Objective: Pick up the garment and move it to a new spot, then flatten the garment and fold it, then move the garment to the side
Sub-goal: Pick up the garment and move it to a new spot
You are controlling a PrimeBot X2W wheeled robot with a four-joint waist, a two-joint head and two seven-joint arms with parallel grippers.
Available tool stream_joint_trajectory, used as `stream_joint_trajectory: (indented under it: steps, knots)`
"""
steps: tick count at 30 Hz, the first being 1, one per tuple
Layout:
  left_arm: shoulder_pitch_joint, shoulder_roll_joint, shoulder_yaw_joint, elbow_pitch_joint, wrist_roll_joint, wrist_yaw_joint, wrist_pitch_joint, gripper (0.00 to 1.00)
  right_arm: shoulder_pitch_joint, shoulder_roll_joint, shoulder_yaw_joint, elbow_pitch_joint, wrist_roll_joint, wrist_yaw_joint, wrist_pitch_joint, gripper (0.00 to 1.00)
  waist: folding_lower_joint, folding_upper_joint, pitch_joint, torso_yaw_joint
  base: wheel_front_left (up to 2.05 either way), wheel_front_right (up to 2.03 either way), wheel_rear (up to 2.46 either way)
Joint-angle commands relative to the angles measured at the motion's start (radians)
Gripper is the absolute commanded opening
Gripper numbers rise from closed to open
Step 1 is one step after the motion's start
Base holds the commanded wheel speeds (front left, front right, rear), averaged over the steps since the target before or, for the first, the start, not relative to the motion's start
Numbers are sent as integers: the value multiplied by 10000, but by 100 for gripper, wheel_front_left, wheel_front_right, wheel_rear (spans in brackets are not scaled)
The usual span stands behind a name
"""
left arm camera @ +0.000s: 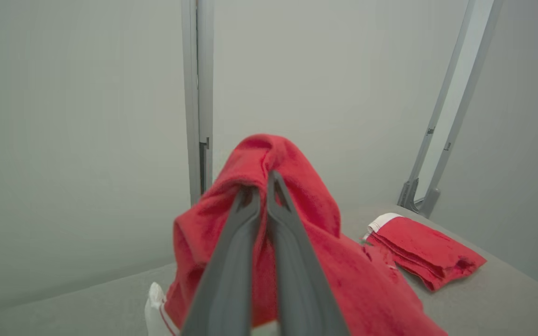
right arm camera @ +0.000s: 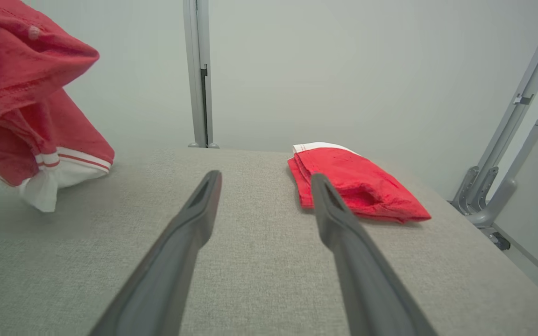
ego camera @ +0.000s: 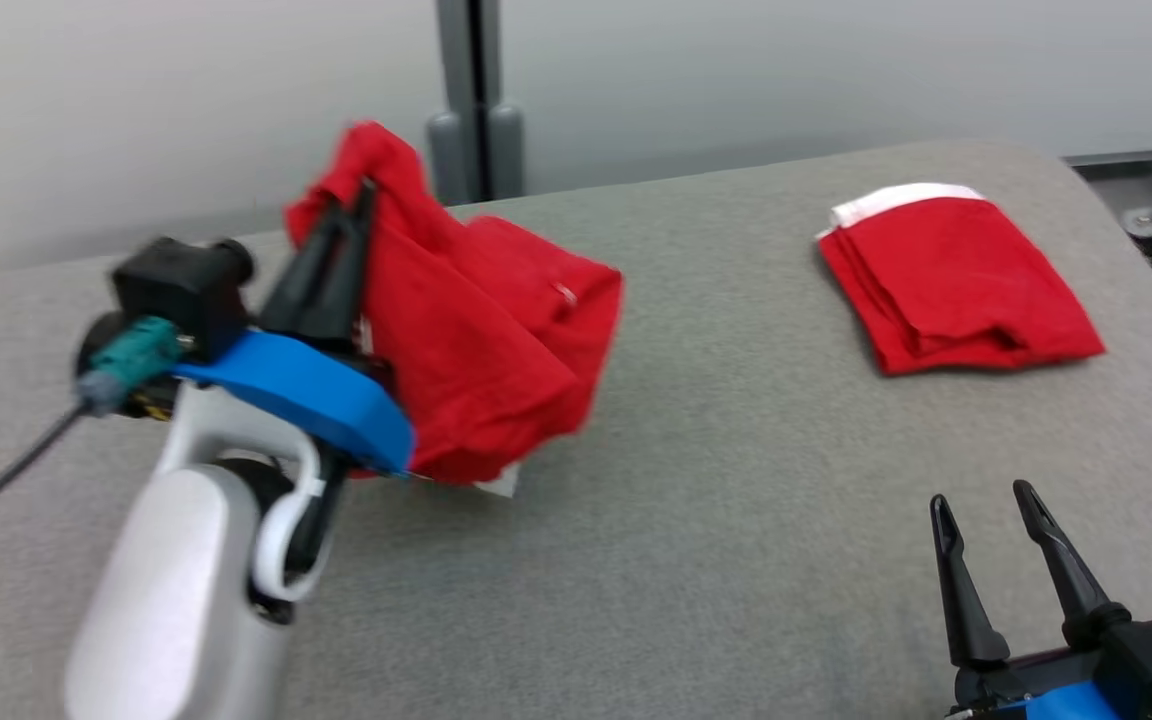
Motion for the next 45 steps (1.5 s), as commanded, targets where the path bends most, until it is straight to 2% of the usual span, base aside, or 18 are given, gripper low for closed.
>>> stream_joint_trajectory:
  steps: [1,8,13,17,18,19,23,29,33,37,42,45]
  knots:
    - [140,-138,-148,46,55,12,24,0,37,47,-5,-49,36,-3,-35,100,1,2,-41,-239,0,0,0]
    - [133,-964,-1210,1476,174,-59,-239,0,-338,192,133,-148,123,-3,-35,100,1,2,890,-997,0,0,0]
    - [-151,-1216,-1891,3077,570,-32,-855,0,-582,298,269,-144,189,-3,-35,100,1,2,1493,-1317,0,0,0]
    - [-162,-1403,-2290,4044,301,-102,-1359,0,-591,337,263,-84,217,-3,-35,100,1,2,1656,-1318,0,0,0]
    - [-192,-1431,-2378,4196,209,-108,-1508,53,-577,346,269,-51,216,-3,-35,100,1,2,1648,-1278,0,0,0]
    - [-230,-1446,-2484,4285,138,-127,-1701,100,-557,356,277,-26,204,-3,-35,100,1,2,1606,-1217,0,0,0]
    - [-200,-1493,-2772,4258,-216,-91,-2478,100,-441,359,365,70,163,-2,-35,100,1,2,1153,-852,0,0,0]
    - [494,-1476,-2739,3659,-256,596,-3597,100,-59,364,476,241,130,-3,-35,100,1,2,-121,-2,0,0,0]
    - [1447,-1056,-2402,3070,-179,1240,-3890,100,346,359,491,325,198,-3,-35,100,1,2,-1001,543,0,0,0]
    - [2723,-601,-1965,2525,-329,1685,-4094,100,744,362,430,290,300,-3,-35,100,1,2,-1657,952,0,0,0]
    - [4344,-1,-1446,1798,-297,2009,-4264,100,1077,363,338,109,601,-3,-35,100,1,2,-2055,1189,0,0,0]
    - [5393,117,-1090,1361,-399,2125,-4311,100,1322,365,342,-28,976,-2,-35,100,1,2,-2274,1292,0,0,0]
